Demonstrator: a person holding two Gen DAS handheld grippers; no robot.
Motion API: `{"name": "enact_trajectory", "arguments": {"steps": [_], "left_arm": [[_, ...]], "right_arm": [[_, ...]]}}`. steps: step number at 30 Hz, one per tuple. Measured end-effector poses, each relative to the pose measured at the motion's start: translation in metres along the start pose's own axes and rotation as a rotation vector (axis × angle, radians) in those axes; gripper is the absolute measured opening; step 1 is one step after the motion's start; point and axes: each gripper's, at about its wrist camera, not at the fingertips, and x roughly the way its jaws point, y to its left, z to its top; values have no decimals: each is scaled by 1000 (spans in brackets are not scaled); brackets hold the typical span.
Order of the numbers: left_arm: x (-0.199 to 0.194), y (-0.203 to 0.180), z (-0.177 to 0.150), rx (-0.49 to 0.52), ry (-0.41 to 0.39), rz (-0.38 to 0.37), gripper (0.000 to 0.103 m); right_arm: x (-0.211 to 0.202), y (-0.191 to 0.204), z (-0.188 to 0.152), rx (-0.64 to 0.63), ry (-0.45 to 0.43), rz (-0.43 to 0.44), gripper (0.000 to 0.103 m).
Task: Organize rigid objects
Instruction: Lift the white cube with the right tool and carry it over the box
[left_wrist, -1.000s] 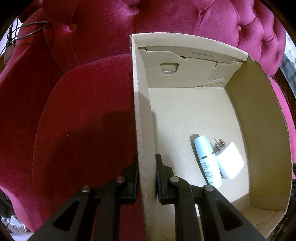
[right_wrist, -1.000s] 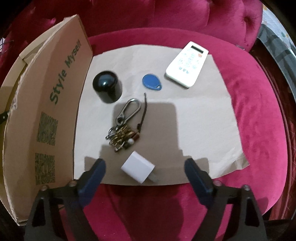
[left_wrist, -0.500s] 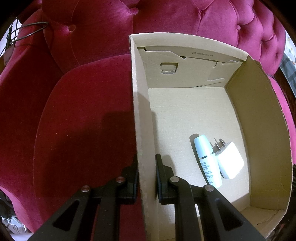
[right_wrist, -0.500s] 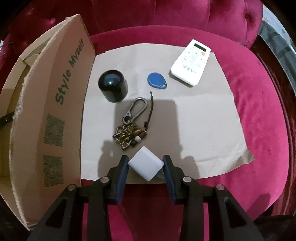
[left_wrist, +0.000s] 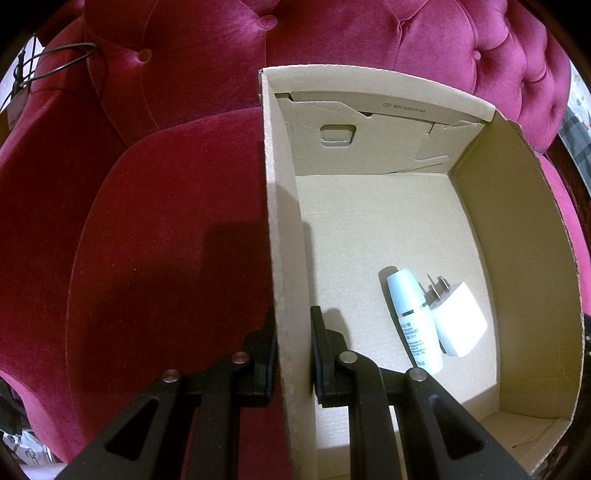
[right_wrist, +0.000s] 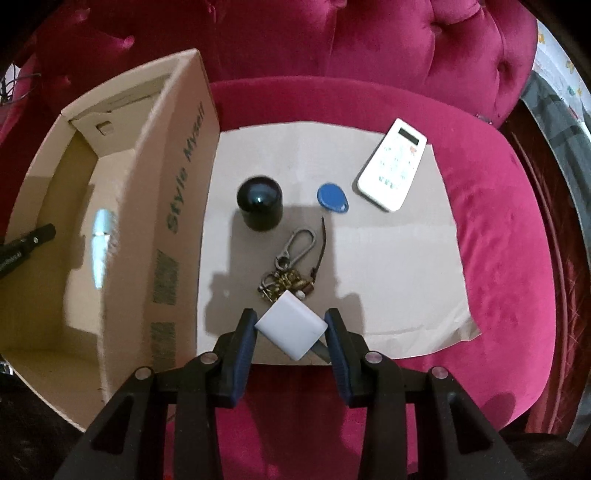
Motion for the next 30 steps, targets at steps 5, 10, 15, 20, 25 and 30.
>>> {"name": "enact_trajectory", "arguments": {"steps": [5, 10, 15, 20, 25, 30], "left_arm": [[0, 0, 0, -2, 1, -2, 16], [0, 1, 0, -3, 0, -2, 16], [0, 2, -1, -3, 0, -3, 16], [0, 3, -1, -5, 0, -5, 16], [0, 3, -1, -6, 0, -6, 16], [0, 5, -1, -7, 1, -9, 16]], "right_arm": [[-18, 4, 10, -9, -25, 8, 40], [-33, 10, 15, -23, -48, 4, 40], [-48, 16, 24, -32, -66, 15, 40], [-62, 26, 30, -56, -86, 20, 40], [-75, 45, 40, -95, -112, 39, 40], [-81, 69, 52, -140, -133, 58, 40]]}}
